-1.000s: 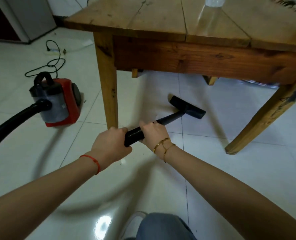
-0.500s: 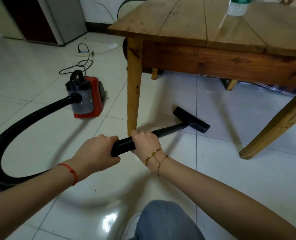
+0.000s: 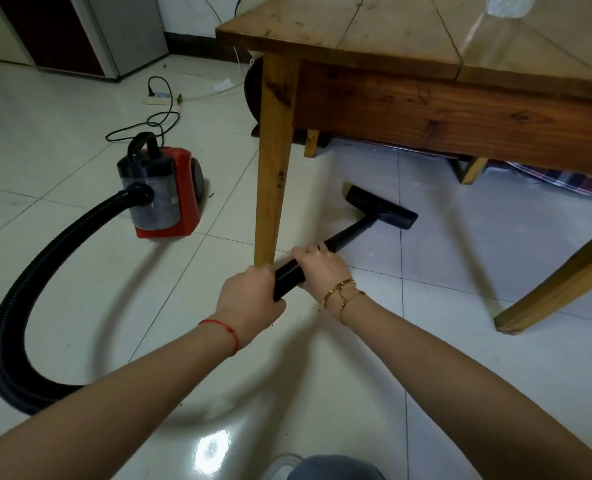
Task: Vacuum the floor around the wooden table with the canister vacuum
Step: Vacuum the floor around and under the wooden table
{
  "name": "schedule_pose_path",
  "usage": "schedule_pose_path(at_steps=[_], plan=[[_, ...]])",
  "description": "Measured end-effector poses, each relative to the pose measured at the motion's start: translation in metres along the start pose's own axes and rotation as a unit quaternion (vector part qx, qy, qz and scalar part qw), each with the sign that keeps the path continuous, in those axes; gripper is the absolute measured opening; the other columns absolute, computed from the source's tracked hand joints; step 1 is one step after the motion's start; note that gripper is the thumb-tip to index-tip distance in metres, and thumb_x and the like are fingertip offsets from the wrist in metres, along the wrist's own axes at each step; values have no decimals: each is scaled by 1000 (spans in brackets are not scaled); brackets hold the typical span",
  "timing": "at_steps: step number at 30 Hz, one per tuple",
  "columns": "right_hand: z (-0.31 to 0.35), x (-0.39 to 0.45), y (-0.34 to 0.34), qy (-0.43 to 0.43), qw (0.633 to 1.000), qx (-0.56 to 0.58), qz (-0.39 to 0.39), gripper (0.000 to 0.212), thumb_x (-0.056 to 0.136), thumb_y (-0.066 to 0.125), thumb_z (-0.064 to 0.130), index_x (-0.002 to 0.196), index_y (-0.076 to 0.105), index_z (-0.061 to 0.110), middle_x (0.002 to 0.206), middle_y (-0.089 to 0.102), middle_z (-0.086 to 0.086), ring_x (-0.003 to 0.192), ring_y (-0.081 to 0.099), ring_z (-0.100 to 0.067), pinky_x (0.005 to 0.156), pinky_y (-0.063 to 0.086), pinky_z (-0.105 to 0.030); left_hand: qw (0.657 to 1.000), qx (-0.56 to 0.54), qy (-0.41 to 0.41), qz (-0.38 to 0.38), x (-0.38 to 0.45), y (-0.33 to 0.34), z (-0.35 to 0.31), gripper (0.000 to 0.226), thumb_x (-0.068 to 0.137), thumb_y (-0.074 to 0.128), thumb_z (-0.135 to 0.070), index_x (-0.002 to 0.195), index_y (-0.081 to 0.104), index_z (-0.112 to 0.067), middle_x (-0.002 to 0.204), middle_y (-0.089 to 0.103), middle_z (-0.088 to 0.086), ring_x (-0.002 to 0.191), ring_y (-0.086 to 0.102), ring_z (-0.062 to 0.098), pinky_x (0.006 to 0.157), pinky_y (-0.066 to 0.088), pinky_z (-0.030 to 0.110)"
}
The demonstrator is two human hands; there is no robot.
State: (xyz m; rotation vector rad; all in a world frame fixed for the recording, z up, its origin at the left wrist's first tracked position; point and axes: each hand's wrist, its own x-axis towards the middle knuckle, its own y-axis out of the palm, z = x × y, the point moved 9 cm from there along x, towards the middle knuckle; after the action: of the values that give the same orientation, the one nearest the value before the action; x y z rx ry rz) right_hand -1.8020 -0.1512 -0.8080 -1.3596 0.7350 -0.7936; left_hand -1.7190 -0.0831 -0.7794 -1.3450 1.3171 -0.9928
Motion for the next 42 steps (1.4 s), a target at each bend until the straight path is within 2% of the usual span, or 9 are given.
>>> schedule_pose_path(at_steps=[5, 9, 15, 21, 25, 28, 33, 39, 42], plan=[[-28, 23, 8, -10, 1000, 10, 15, 31, 86, 63, 20, 113, 50, 11, 110, 58, -14, 108, 52, -33, 84, 53, -44, 1000, -25, -5, -5, 26, 8, -17, 26, 84, 56, -24, 108, 53, -15, 79, 48, 0, 65, 49, 20, 59, 41, 27], [-35, 21, 6, -21, 999, 24, 3, 30, 85, 65, 22, 111, 52, 11, 111, 58, -13, 109, 51, -29, 84, 54, -42, 999, -46, -2, -3, 28, 9, -24, 22, 84, 57, -22, 104, 54, -15, 74, 48, -3, 64, 51, 20, 58, 42, 26], [-11, -6, -1, -54, 998, 35, -6, 32, 85, 65, 22, 113, 52, 12, 113, 58, -11, 111, 49, -28, 84, 54, -41, 1000, -20, 3, 24, -8, 1, -18, 25, 83, 55, -25, 107, 53, -17, 72, 50, -2, 58, 50, 18, 54, 41, 26], [14, -28, -9, -86, 996, 38, -8, 33, 85, 64, 23, 114, 52, 13, 121, 56, -10, 116, 47, -27, 87, 53, -40, 999, 15, -4, 43, -39, -11, -12, 15, 84, 54, -29, 93, 47, -19, 74, 51, -2, 60, 51, 17, 54, 41, 25], [12, -30, -14, -99, 995, 35, -4, 33, 86, 64, 24, 115, 52, 14, 119, 56, -9, 114, 47, -26, 87, 53, -38, 999, 9, -10, 41, -40, -16, -18, 16, 83, 54, -29, 93, 48, -18, 75, 52, -2, 61, 52, 18, 54, 41, 25], [0, -21, -15, -98, 994, 48, -3, 32, 87, 63, 23, 116, 53, 14, 115, 56, -9, 112, 48, -25, 85, 53, -39, 999, -16, -13, 38, -26, -13, -24, 18, 82, 57, -28, 96, 52, -17, 72, 53, -2, 60, 53, 18, 52, 41, 25], [-29, 17, -9, -99, 994, 51, 2, 32, 83, 67, 20, 110, 55, 9, 110, 58, -11, 106, 50, -27, 83, 52, -41, 998, -64, -20, 18, 18, -2, -29, 14, 81, 58, -24, 89, 50, -17, 65, 46, -5, 57, 51, 18, 50, 39, 24], [-73, 77, -2, -78, 996, 47, 18, 30, 80, 66, 10, 107, 55, 2, 108, 57, -17, 97, 54, -32, 81, 50, -45, 995, -93, -34, -9, 90, 13, -35, 22, 85, 59, -28, 100, 52, -13, 84, 55, 3, 65, 51, 20, 56, 41, 26], [-92, 105, 1, -70, 996, 50, 29, 27, 82, 63, 8, 107, 56, 2, 109, 56, -18, 95, 55, -31, 78, 46, -36, 993, -110, -34, -23, 122, 15, -39, 26, 86, 59, -26, 106, 54, -10, 93, 61, 6, 67, 49, 19, 54, 38, 26]])
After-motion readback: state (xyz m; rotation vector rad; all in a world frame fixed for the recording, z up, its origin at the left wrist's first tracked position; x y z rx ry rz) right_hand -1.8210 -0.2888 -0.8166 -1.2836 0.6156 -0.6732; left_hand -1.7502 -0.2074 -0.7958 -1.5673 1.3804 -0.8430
